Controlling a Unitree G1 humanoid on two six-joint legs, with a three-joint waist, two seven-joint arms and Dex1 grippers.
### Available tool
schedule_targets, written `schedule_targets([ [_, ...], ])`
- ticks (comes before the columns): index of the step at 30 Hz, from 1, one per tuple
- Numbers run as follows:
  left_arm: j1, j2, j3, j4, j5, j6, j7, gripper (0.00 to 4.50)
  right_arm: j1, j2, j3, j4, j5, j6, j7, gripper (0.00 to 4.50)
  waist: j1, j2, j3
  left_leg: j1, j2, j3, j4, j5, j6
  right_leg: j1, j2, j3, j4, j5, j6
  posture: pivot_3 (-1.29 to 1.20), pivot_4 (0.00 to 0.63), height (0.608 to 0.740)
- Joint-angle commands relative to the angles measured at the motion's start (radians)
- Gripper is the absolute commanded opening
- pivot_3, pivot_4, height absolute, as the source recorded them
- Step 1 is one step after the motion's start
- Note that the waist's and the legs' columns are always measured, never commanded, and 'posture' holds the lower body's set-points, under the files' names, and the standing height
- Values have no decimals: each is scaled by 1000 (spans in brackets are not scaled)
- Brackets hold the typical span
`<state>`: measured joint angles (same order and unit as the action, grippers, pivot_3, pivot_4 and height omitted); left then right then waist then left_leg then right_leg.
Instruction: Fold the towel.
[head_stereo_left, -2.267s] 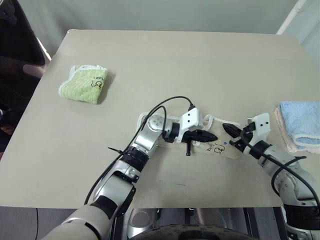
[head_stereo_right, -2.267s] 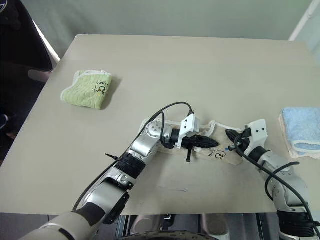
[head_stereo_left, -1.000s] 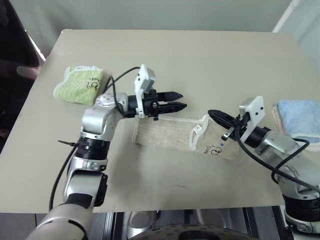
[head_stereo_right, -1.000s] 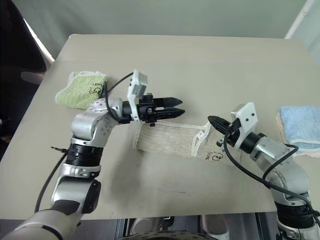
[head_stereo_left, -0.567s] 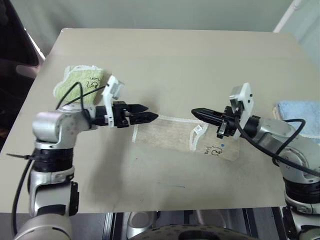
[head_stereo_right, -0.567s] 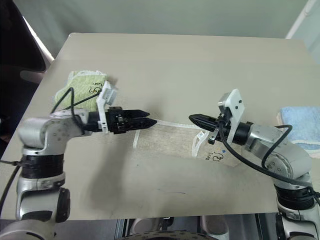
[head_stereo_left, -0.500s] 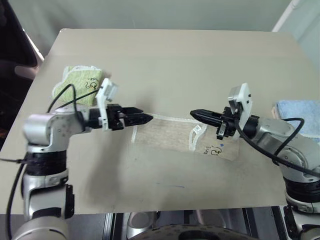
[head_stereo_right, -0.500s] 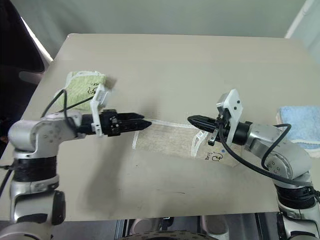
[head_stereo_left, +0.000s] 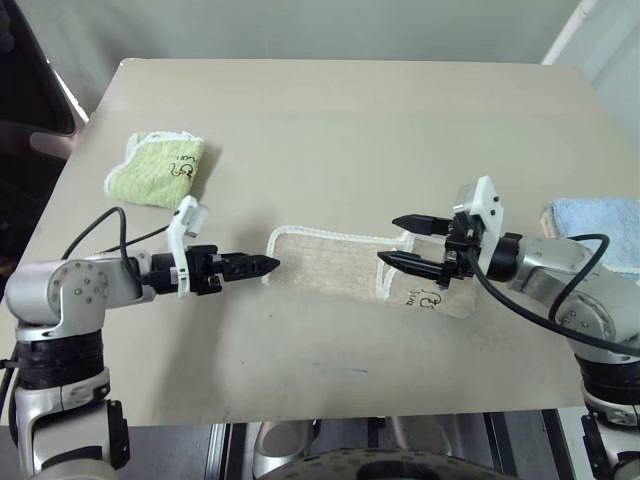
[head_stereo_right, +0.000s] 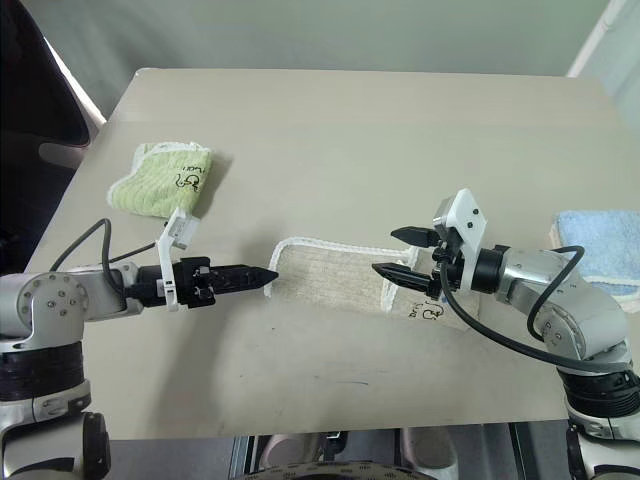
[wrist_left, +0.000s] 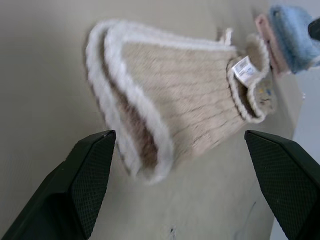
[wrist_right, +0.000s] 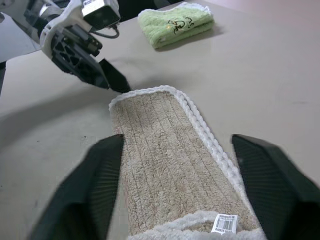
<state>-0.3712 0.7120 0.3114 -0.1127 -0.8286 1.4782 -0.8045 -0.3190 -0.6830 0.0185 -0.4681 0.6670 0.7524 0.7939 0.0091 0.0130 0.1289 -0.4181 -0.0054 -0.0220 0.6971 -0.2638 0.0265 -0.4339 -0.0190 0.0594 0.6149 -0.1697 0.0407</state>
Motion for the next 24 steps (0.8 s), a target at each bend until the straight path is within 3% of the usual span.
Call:
schedule_targets([
  [1, -20, -17, 58, 5, -49, 77, 29, 4500, 4, 2, -19, -11, -9, -21, -8, 3536, 0, 0, 0, 0, 0, 0, 0, 0, 0, 0, 0, 0, 0, 0, 0, 0, 150, 733],
  [14, 80, -14, 94, 103, -385, 136, 279, 4500, 26, 38, -13, -11, -28, -22, -59, 3536, -2, 0, 0, 2, 0, 0, 0, 1, -2, 0, 1, 0, 2, 1, -1, 0, 150, 733],
  [24, 119, -69, 112, 107, -522, 136, 468, 4500, 63, 54, -21, -29, -54, -30, -79, 3536, 3, 0, 0, 7, -1, 0, 0, 1, -3, 4, 1, 1, 3, 1, -1, 0, 150, 733],
])
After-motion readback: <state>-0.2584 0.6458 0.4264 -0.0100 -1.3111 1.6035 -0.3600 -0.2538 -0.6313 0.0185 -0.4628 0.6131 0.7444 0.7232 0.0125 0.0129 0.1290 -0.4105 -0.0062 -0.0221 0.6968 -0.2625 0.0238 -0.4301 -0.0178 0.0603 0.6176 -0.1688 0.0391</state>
